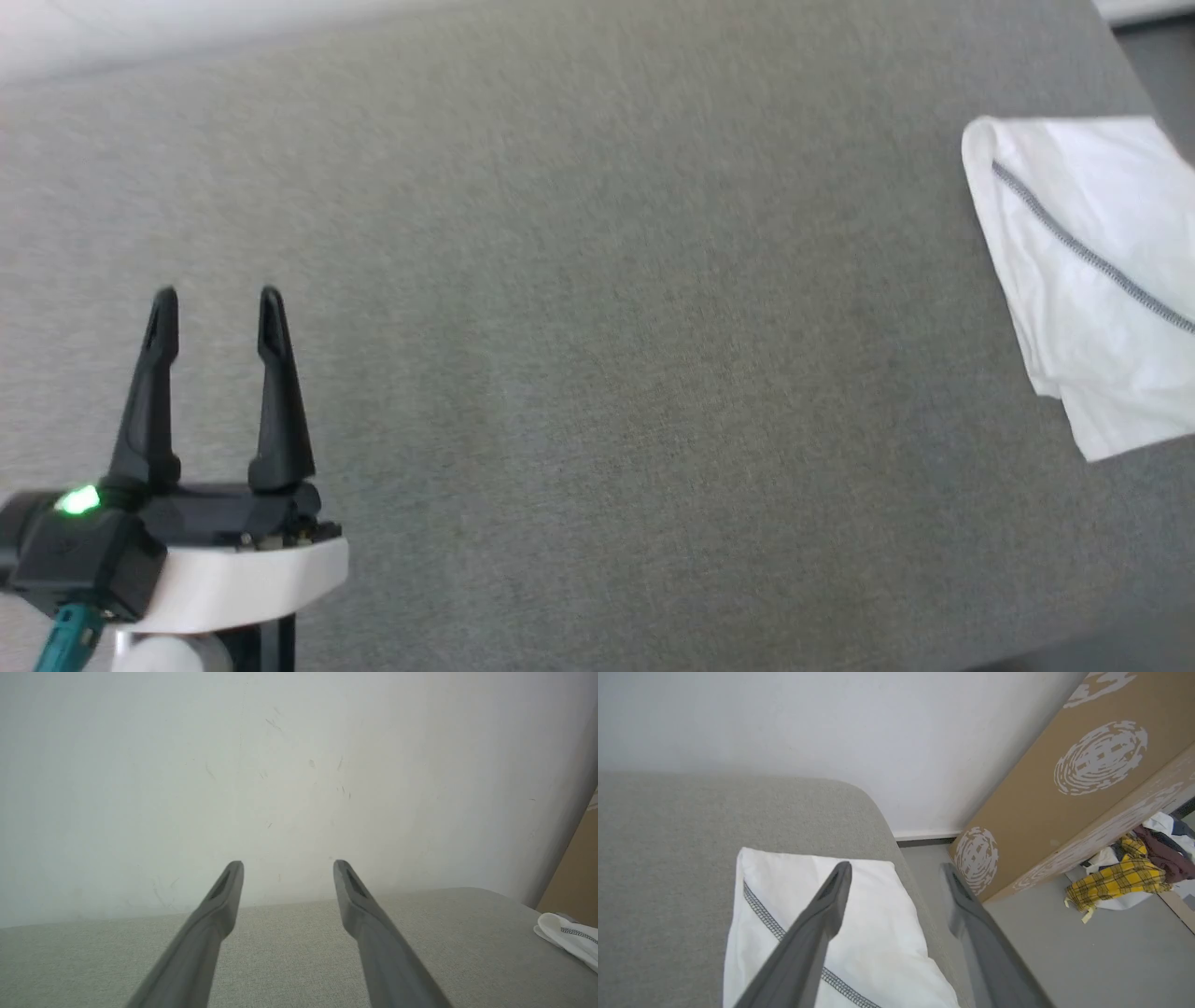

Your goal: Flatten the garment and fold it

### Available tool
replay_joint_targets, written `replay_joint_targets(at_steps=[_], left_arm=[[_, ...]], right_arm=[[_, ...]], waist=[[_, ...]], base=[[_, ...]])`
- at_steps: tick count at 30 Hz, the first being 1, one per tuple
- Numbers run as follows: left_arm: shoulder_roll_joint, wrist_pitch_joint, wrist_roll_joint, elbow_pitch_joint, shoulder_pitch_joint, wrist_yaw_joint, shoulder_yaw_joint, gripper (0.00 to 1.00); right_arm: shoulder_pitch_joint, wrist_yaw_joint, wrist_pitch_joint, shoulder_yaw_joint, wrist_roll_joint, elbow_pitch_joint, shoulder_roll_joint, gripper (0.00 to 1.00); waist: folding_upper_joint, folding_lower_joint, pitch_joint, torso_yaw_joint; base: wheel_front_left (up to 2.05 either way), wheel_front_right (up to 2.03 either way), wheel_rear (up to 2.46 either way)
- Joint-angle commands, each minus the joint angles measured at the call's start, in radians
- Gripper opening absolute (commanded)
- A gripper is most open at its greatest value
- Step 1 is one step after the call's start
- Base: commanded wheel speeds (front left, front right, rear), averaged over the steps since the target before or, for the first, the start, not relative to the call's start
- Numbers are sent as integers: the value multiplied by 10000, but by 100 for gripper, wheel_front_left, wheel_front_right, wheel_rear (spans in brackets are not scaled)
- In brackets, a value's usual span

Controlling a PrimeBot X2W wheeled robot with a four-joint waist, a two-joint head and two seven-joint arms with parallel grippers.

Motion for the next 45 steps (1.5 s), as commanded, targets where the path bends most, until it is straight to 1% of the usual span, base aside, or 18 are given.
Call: replay_joint_targets(at_steps=[1, 5, 6, 11, 13, 17, 22, 25, 28, 35, 45], left_arm=[[-121, -45, 17, 53, 219, 7, 65, 100], [-381, -46, 119, 282, 710, -27, 109, 100], [-381, -46, 119, 282, 710, -27, 109, 100], [-624, -47, 185, 681, 1128, -112, 100, 100], [-749, -48, 200, 760, 1255, -147, 111, 100], [-902, -48, 303, 971, 1482, -315, 74, 100], [-1006, -48, 690, 1241, 1696, -613, -200, 100], [-1292, -48, 761, 1415, 1841, -678, -203, 100], [-1557, -49, 806, 1663, 2010, -777, -135, 100], [-1973, -49, 937, 2119, 2375, -1115, 160, 100], [-2364, -49, 1183, 2377, 2608, -1499, 519, 100]], right_arm=[[351, -21, -180, 25, 205, -450, 237, 100], [1355, -21, -581, 140, 371, -2020, 854, 100], [1355, -21, -581, 140, 371, -2020, 854, 100], [2756, -21, -1120, 453, 290, -3696, 1535, 100], [3323, -21, -1348, 569, 249, -4140, 1851, 100], [4395, -21, -1991, 805, 65, -4651, 2343, 100], [5477, -21, -2896, 1074, -83, -4632, 2758, 100], [5926, -21, -3481, 1179, -375, -4451, 2822, 100], [6327, -21, -3916, 1300, -351, -4037, 2833, 100], [6782, -21, -4380, 1584, 99, -3041, 2837, 100], [6697, -21, -4569, 1552, 6, -2683, 2838, 100]], waist=[[0, 2, -1031, 665], [0, 2, -1563, 966], [0, 2, -1563, 966], [0, 2, -2045, 1385], [0, 2, -2169, 1551], [0, 2, -2331, 1849], [0, 2, -2513, 2129], [0, 2, -2640, 2254], [0, 2, -2787, 2358], [0, 2, -2997, 2454], [0, 2, -3145, 2418]], base=[[0, 0, 0], [0, 0, 0], [0, 0, 0], [0, 0, 0], [0, 0, 0], [0, 0, 0], [0, 0, 0], [0, 0, 0], [0, 0, 0], [0, 0, 0], [0, 0, 0]])
